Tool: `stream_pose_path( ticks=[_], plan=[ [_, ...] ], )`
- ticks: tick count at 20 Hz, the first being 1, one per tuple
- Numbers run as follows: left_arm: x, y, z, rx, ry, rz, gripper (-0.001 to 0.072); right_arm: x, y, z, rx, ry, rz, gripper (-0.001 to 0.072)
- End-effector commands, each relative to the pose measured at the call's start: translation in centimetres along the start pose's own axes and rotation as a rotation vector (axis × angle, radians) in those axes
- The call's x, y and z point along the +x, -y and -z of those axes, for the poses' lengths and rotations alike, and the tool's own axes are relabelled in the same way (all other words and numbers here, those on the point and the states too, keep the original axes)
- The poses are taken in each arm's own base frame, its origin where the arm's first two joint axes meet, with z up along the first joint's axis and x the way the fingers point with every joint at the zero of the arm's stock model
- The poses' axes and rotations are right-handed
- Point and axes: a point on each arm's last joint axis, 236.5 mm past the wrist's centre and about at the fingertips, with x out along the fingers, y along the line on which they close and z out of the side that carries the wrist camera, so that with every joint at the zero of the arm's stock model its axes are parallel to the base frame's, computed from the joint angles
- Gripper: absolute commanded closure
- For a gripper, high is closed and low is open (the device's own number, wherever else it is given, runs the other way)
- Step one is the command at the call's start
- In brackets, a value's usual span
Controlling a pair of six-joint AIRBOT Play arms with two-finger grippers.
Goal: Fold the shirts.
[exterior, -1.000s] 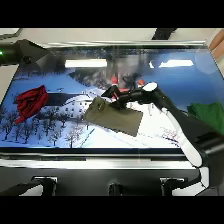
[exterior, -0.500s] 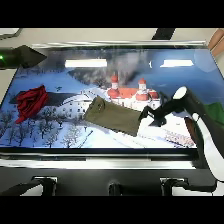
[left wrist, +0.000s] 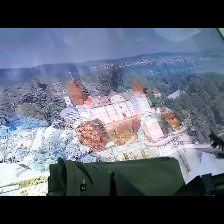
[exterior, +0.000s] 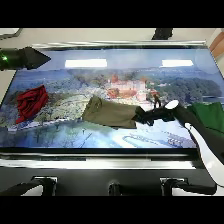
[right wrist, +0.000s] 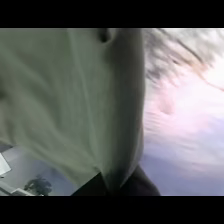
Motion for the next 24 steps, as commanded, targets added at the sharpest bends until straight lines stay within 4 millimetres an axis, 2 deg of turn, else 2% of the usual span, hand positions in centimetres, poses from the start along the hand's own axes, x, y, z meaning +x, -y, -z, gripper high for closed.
stream_pose_path(
  ticks=[1, 2, 4, 6, 10, 13, 15, 17, 18, 21, 24],
  plan=[
    [0.1, 0.1, 0.1, 0.008, -0.002, 0.001, 0.0675, -6.6, -3.5, -4.4, -0.127, 0.149, -0.020, 0.0675],
    [0.1, 0.1, 0.1, 0.019, -0.002, 0.001, 0.0675, -9.9, -3.1, -6.2, -0.097, 0.203, 0.008, 0.0675],
    [0.1, 0.1, 0.1, 0.021, -0.003, 0.002, 0.0675, -17.4, -0.8, -9.3, -0.016, 0.320, 0.066, 0.0676],
    [0.1, 0.1, 0.1, 0.033, -0.005, 0.002, 0.0675, -24.6, 2.0, -10.5, 0.066, 0.412, 0.111, 0.0676],
    [0.1, 0.0, 0.2, 0.053, -0.010, 0.000, 0.0675, -36.3, 6.2, -10.0, 0.220, 0.595, 0.152, 0.0675],
    [0.0, 0.2, 0.9, 0.060, -0.037, 0.006, 0.0675, -42.8, 8.2, -8.9, 0.353, 0.759, 0.157, 0.0675],
    [0.0, 0.3, 1.5, 0.067, -0.064, 0.013, 0.0675, -44.8, 8.8, -6.9, 0.421, 0.771, 0.147, 0.0674],
    [0.0, 0.4, 1.8, 0.068, -0.074, 0.015, 0.0675, -45.5, 10.1, -3.8, 0.499, 0.720, 0.160, 0.0674],
    [0.0, 0.4, 1.8, 0.079, -0.074, 0.016, 0.0675, -46.1, 11.2, -2.4, 0.540, 0.718, 0.180, 0.0674],
    [0.0, 0.4, 1.8, 0.087, -0.075, 0.016, 0.0675, -48.7, 14.5, -0.1, 0.701, 0.786, 0.205, 0.0674],
    [-0.1, 0.5, 2.1, 0.087, -0.089, 0.020, 0.0675, -49.3, 18.1, 2.5, 0.807, 0.772, 0.349, 0.0674]
  ],
)
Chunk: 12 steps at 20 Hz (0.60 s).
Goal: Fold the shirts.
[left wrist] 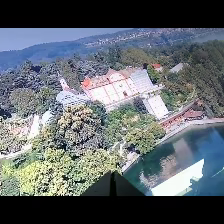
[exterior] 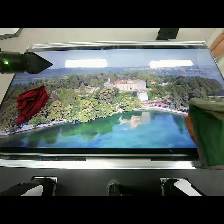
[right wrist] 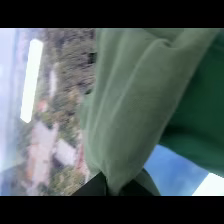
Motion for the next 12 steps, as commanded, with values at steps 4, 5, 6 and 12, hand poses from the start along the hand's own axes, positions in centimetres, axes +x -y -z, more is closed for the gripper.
stream_pose_path(
  ticks=[4, 5, 6, 12],
  plan=[
    [0.0, 0.2, 0.5, 0.004, -0.022, 0.006, 0.0675, 1.5, 12.9, 3.2, 0.137, -0.134, 0.399, 0.0674],
    [0.0, 0.2, 0.6, 0.004, -0.024, 0.007, 0.0675, 2.0, 15.7, 4.8, 0.135, -0.182, 0.483, 0.0674],
    [0.0, 0.2, 0.5, 0.003, -0.023, 0.007, 0.0675, 2.7, 18.1, 6.4, 0.152, -0.216, 0.547, 0.0674],
    [0.0, 0.2, -0.3, 0.000, 0.011, 0.007, 0.0675, 6.0, 21.2, 7.7, 0.086, -0.235, 0.563, 0.0018]
  ],
)
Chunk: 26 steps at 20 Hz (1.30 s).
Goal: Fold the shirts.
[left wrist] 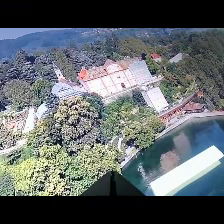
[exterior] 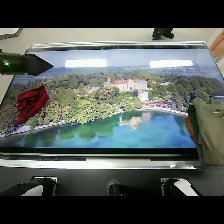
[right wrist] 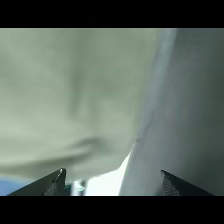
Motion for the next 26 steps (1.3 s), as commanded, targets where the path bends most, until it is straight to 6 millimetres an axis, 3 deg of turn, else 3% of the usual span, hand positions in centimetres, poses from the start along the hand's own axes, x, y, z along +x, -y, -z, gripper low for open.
stream_pose_path(
  ticks=[1, 2, 4, 5, 6, 7, 8, 9, 10, 11, 12, 13, 14, 15, 16, 17, 19, 22, 26],
  plan=[
    [-0.1, 0.1, -2.2, -0.009, 0.094, 0.003, 0.0675, -1.0, 0.1, -2.5, -0.088, 0.117, 0.011, 0.0036],
    [-0.4, 0.1, -4.1, -0.017, 0.175, 0.002, 0.0675, -4.2, -1.7, -4.9, -0.113, 0.242, -0.052, 0.0048],
    [-1.6, -1.1, -7.4, 0.004, 0.308, -0.067, 0.0677, -14.8, -7.7, -10.0, -0.173, 0.605, -0.252, 0.0048],
    [-2.0, -2.7, -8.3, 0.008, 0.338, -0.146, 0.0678, -20.5, -11.0, -11.0, -0.229, 0.784, -0.336, 0.0048],
    [-2.1, -5.5, -8.2, -0.005, 0.321, -0.270, 0.0678, -25.9, -14.8, -10.4, -0.309, 0.938, -0.417, 0.0048],
    [-1.8, -8.3, -7.2, -0.009, 0.271, -0.397, 0.0678, -28.9, -18.7, -8.4, -0.398, 1.013, -0.490, 0.0047],
    [-1.3, -11.5, -5.2, 0.015, 0.172, -0.543, 0.0678, -29.8, -23.1, -5.1, -0.509, 1.015, -0.567, 0.0047],
    [-0.7, -14.0, -2.6, 0.036, 0.044, -0.656, 0.0677, -28.3, -26.8, -1.2, -0.627, 0.940, -0.610, 0.0047],
    [0.5, -15.7, 1.1, 0.024, -0.115, -0.711, 0.0675, -24.7, -30.0, 3.7, -0.766, 0.788, -0.604, 0.0046],
    [2.0, -16.2, 5.7, -0.033, -0.284, -0.693, 0.0660, -20.3, -31.8, 8.2, -0.886, 0.623, -0.560, 0.0049],
    [3.5, -16.0, 11.2, -0.110, -0.457, -0.640, 0.0500, -14.9, -32.7, 13.1, -1.011, 0.425, -0.488, 0.0097],
    [5.0, -15.1, 15.9, -0.205, -0.567, -0.567, 0.0248, -10.2, -32.3, 17.4, -1.101, 0.240, -0.409, 0.0117],
    [6.4, -13.5, 20.5, -0.288, -0.644, -0.481, 0.0146, -5.9, -31.2, 21.4, -1.183, 0.069, -0.325, 0.0114],
    [7.4, -12.1, 23.8, -0.337, -0.671, -0.421, 0.0147, -2.8, -30.1, 24.1, -1.243, -0.032, -0.252, 0.0108],
    [7.9, -11.3, 25.7, -0.369, -0.658, -0.400, 0.0148, -0.8, -29.6, 25.6, -1.283, -0.065, -0.210, 0.0106],
    [8.3, -11.0, 26.5, -0.403, -0.619, -0.407, 0.0149, 0.7, -29.6, 26.6, -1.313, -0.060, -0.189, 0.0104],
    [8.6, -11.0, 26.2, -0.410, -0.552, -0.419, 0.0149, 1.8, -29.8, 27.4, -1.356, -0.026, -0.164, 0.0105],
    [8.6, -11.1, 25.0, -0.400, -0.520, -0.419, 0.0148, 1.7, -29.7, 27.5, -1.366, -0.019, -0.160, 0.0105],
    [8.7, -11.2, 24.9, -0.400, -0.517, -0.419, 0.0148, 1.7, -29.8, 27.5, -1.366, -0.015, -0.161, 0.0105]
  ],
)
